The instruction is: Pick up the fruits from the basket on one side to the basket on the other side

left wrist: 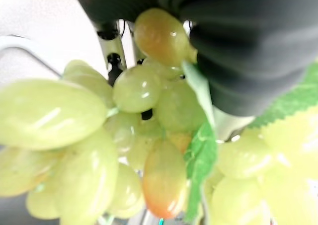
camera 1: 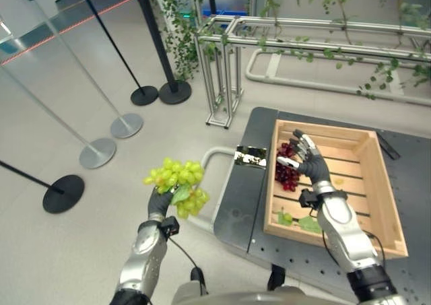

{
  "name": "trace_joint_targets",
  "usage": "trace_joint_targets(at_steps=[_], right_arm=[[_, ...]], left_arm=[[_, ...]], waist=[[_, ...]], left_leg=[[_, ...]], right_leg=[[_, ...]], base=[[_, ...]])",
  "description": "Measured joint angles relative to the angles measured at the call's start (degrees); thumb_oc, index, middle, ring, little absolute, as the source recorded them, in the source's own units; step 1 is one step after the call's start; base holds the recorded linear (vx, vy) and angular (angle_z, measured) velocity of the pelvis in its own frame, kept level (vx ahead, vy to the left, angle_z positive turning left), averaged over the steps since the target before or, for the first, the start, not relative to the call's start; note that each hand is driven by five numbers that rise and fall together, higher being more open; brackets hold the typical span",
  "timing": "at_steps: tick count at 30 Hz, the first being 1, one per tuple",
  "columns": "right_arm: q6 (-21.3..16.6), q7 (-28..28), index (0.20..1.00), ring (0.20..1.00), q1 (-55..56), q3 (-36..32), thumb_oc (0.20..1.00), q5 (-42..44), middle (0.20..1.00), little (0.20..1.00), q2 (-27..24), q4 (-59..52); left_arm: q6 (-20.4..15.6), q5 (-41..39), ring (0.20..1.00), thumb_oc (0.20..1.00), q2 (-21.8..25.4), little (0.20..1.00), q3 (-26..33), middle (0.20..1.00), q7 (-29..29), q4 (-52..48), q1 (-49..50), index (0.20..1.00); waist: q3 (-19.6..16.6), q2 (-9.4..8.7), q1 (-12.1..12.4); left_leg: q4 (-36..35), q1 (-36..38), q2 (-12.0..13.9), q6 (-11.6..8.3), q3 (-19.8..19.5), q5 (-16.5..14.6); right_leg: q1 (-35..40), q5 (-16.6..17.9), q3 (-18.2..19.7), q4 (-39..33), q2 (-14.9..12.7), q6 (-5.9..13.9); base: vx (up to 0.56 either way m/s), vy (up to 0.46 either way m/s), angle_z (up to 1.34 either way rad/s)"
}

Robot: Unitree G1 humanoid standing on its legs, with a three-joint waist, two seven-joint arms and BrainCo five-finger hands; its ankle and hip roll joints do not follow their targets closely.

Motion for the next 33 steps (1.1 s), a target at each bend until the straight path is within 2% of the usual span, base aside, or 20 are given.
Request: trace_joint_targets(at_steps=[1, 2, 3, 6, 10, 13, 14, 15, 16, 17, 18, 20, 23, 24, 25, 26, 27, 29, 30, 33], right_arm=[[0.0, -0.1, 1.000, 1.000, 0.4, -0.7, 1.000, 0.0, 1.000, 1.000, 0.0, -0.3], [0.0, -0.2, 1.000, 1.000, 1.2, -1.4, 1.000, 0.3, 1.000, 1.000, 0.7, -0.4], [0.0, -0.3, 1.000, 1.000, 1.7, -1.6, 1.000, 0.4, 1.000, 1.000, 1.8, -0.5], [0.0, 0.0, 1.000, 1.000, 1.6, -1.3, 1.000, 0.9, 1.000, 1.000, 5.4, -0.7], [-0.5, 0.0, 1.000, 1.000, 1.2, -1.7, 1.000, 1.6, 1.000, 1.000, 7.2, -0.5], [-0.5, -0.1, 1.000, 1.000, 1.0, -1.2, 1.000, 1.9, 1.000, 1.000, 7.1, -0.5], [-0.7, 0.1, 1.000, 1.000, 1.0, -0.7, 1.000, 2.1, 1.000, 1.000, 7.3, -0.4], [-1.0, -0.1, 1.000, 1.000, 1.2, -0.5, 1.000, 2.1, 1.000, 1.000, 7.1, -0.3], [-1.0, -0.2, 1.000, 1.000, 1.6, -0.5, 1.000, 2.2, 1.000, 1.000, 7.4, -0.2], [-1.2, -0.2, 1.000, 1.000, 1.9, -1.1, 1.000, 2.3, 1.000, 1.000, 7.6, -0.3], [-1.3, -0.4, 1.000, 1.000, 1.9, -2.1, 1.000, 2.5, 1.000, 1.000, 7.2, 0.2], [-1.1, -0.3, 1.000, 1.000, 2.4, -2.4, 1.000, 2.7, 1.000, 1.000, 7.2, 0.0], [-1.1, 0.0, 1.000, 1.000, 1.8, -2.5, 1.000, 2.8, 1.000, 1.000, 7.0, -0.3], [-1.2, 0.1, 1.000, 1.000, 1.6, -2.4, 1.000, 2.8, 1.000, 1.000, 7.3, 0.1], [-1.2, 0.1, 1.000, 1.000, 2.5, -2.4, 1.000, 2.8, 1.000, 1.000, 7.4, 0.2], [-1.2, 0.1, 1.000, 1.000, 3.0, -2.4, 1.000, 2.9, 1.000, 1.000, 7.4, 0.1], [-1.5, 0.0, 1.000, 1.000, 2.6, -2.6, 1.000, 3.9, 1.000, 1.000, 7.0, 0.2], [-1.8, -0.1, 1.000, 1.000, 1.8, -2.6, 1.000, 4.4, 1.000, 1.000, 6.9, 0.0], [-1.8, -0.1, 1.000, 1.000, 2.0, -2.5, 1.000, 4.6, 1.000, 1.000, 6.8, -0.2], [-1.6, 0.1, 1.000, 1.000, 3.1, -2.3, 1.000, 4.7, 1.000, 1.000, 5.3, -0.4]], left_arm=[[-0.1, 0.0, 0.200, 0.200, 0.0, 0.200, 0.1, 0.200, 0.0, -0.6, 0.0, 0.200], [-0.6, 0.1, 0.200, 0.200, 0.6, 0.200, 0.4, 0.200, 0.0, -1.2, -0.2, 0.200], [-0.7, 0.1, 0.200, 0.200, 1.4, 0.200, 0.6, 0.200, 0.1, -1.4, -0.4, 0.200], [-0.8, 0.6, 0.200, 0.200, 4.6, 0.200, 2.1, 0.200, 0.2, -1.5, 0.3, 0.200], [-0.9, 2.0, 0.200, 0.200, 6.7, 0.200, 4.1, 0.200, 0.7, -1.9, 0.9, 0.200], [-0.9, 3.6, 0.200, 0.200, 6.9, 0.200, 4.9, 0.200, 0.8, -3.0, 2.6, 0.200], [-0.9, 3.7, 0.200, 0.200, 6.9, 0.200, 4.9, 0.200, 1.1, -3.1, 2.8, 0.200], [-0.9, 4.1, 0.200, 0.200, 6.9, 0.200, 5.1, 0.200, 1.3, -3.2, 2.6, 0.200], [-1.0, 5.5, 0.200, 0.200, 8.3, 0.200, 5.0, 0.200, 1.4, -3.4, 2.0, 0.200], [-1.0, 5.8, 0.200, 0.200, 8.5, 0.200, 4.7, 0.200, 1.3, -3.2, 1.3, 0.200], [-1.1, 5.9, 0.200, 0.200, 7.7, 0.200, 4.2, 0.200, 1.3, -3.4, 1.0, 0.200], [-1.3, 6.1, 0.200, 0.200, 8.7, 0.200, 3.8, 0.200, 1.1, -4.8, 1.1, 0.200], [-1.2, 6.3, 0.200, 0.200, 8.4, 0.200, 3.8, 0.200, 1.2, -4.8, 1.0, 0.200], [-1.2, 6.6, 0.200, 0.200, 8.0, 0.200, 3.9, 0.200, 1.2, -4.8, 0.8, 0.200], [-1.2, 7.3, 0.200, 0.200, 9.0, 0.200, 4.4, 0.200, 1.1, -5.1, 0.9, 0.200], [-1.2, 7.5, 0.200, 0.200, 9.4, 0.200, 4.5, 0.200, 1.0, -5.6, 1.5, 0.200], [-1.2, 7.6, 0.200, 0.200, 8.8, 0.200, 4.8, 0.200, 1.1, -5.8, 2.5, 0.200], [-1.1, 7.6, 0.200, 0.200, 8.2, 0.200, 4.6, 0.200, 0.6, -6.0, 2.9, 0.200], [-1.1, 7.8, 0.200, 0.200, 7.0, 0.200, 4.7, 0.200, 0.2, -6.0, 3.7, 0.200], [-1.1, 7.3, 0.200, 0.200, 4.0, 0.200, 4.7, 0.200, -0.1, -6.0, 5.6, 0.200]], waist=[[-0.1, 0.14, 0.0], [-0.9, -0.50, -0.5], [-1.2, -2.05, -1.4], [-3.2, -4.82, -0.9], [-3.6, -5.29, 0.8], [-3.6, -5.50, 0.7], [-3.4, -5.23, 0.7], [-3.3, -5.59, 0.5], [-3.6, -7.74, 0.2], [-3.5, -8.58, -0.2], [-3.3, -7.24, -1.6], [-2.8, -7.66, -1.0], [-2.5, -7.02, -1.1], [-2.1, -6.13, -1.3], [-2.4, -6.56, -1.3], [-3.3, -7.88, -1.1], [-4.4, -9.17, -0.7], [-4.3, -8.73, -0.9], [-4.6, -6.93, 0.3], [-4.7, -4.17, 0.5]], left_leg=[[0.7, 0.0, -0.3, -0.08, -0.2, -2.1], [-0.1, -1.1, -1.9, 1.57, 0.4, -4.7], [-0.5, -1.4, -2.9, 2.44, 0.0, -4.0], [0.6, -3.5, -5.8, 4.75, -0.6, -4.4], [0.0, -4.3, -7.2, 6.01, -1.1, -4.1], [-2.7, -2.8, -7.6, 7.01, -1.7, -2.9], [-4.0, -2.1, -6.9, 7.21, -1.9, -2.1], [-4.2, -2.1, -7.0, 6.95, -2.4, -1.9], [-4.0, -3.0, -8.3, 6.71, -3.4, -1.7], [-3.3, -4.3, -9.2, 6.55, -4.5, -2.0], [-2.2, -5.8, -8.4, 6.52, -6.9, -2.4], [-4.0, -6.1, -7.5, 5.58, -7.2, -0.3], [-2.9, -8.2, -7.0, 5.65, -9.6, -0.7], [-3.2, -7.9, -5.7, 6.07, -11.6, 0.0], [-4.4, -7.6, -4.4, 4.92, -12.5, 1.4], [-5.3, -7.5, -5.2, 4.49, -12.4, 2.2], [-5.8, -7.7, -6.9, 3.82, -11.7, 3.1], [-6.9, -7.7, -7.4, 3.65, -12.7, 3.9], [-9.2, -7.4, -6.7, 3.44, -12.5, 5.7], [-11.3, -6.3, -6.4, 3.29, -12.1, 7.0]], right_leg=[[-0.1, -0.2, -0.8, 1.2, -0.7, 0.69], [-0.2, -0.3, -1.6, 2.6, -1.9, 1.97], [-0.3, -0.6, -2.2, 3.0, -3.3, 1.91], [-0.2, -1.1, -2.1, 4.8, -5.9, 0.63], [-1.8, -0.4, -2.0, 11.0, -8.6, 0.98], [-3.8, 0.5, -1.9, 16.6, -10.7, 1.72], [-5.2, -3.8, -0.3, 14.7, -9.2, 4.51], [-4.9, -3.8, 0.2, 12.1, -8.3, 4.59], [-4.5, -2.4, 3.4, 9.0, -5.4, 4.73], [-4.9, -3.1, 6.1, 9.7, -4.4, 4.08], [-6.8, -1.8, 13.7, 11.6, -3.6, 4.65], [-6.9, -0.1, 15.3, 9.9, -2.3, 4.75], [-7.4, -0.3, 19.1, 11.7, -0.9, 4.44], [-10.1, -8.8, 24.9, 19.4, 3.4, 7.18], [-11.8, -12.7, 29.2, 25.3, 9.7, 4.65], [-11.8, -13.4, 28.7, 24.7, 11.2, 2.71], [-9.4, -15.5, 26.9, 20.2, 10.6, -1.04], [-6.1, -15.3, 28.2, 13.1, 11.0, -1.67], [-5.5, -12.8, 28.3, 8.7, 11.5, -3.79], [-2.7, -9.9, 29.3, 2.7, 12.4, -3.29]], base=[[-0.08, 0.200, 0.64], [-0.11, 0.278, 0.82], [-0.09, 0.256, 0.90], [-0.12, 0.341, 0.75], [-0.13, 0.273, 0.47], [-0.15, 0.195, 0.13], [-0.18, 0.200, 0.05], [-0.15, 0.207, 0.29], [-0.12, 0.184, 0.53], [-0.18, 0.211, 0.82], [-0.11, 0.125, 0.74], [-0.11, 0.162, 0.35], [-0.03, 0.176, 0.34], [-0.08, 0.105, 0.46], [-0.12, 0.040, 0.54], [-0.16, -0.013, 0.38], [-0.20, -0.044, 0.20], [-0.22, -0.051, 0.12], [-0.22, -0.071, -0.06], [-0.20, -0.050, -0.08]])
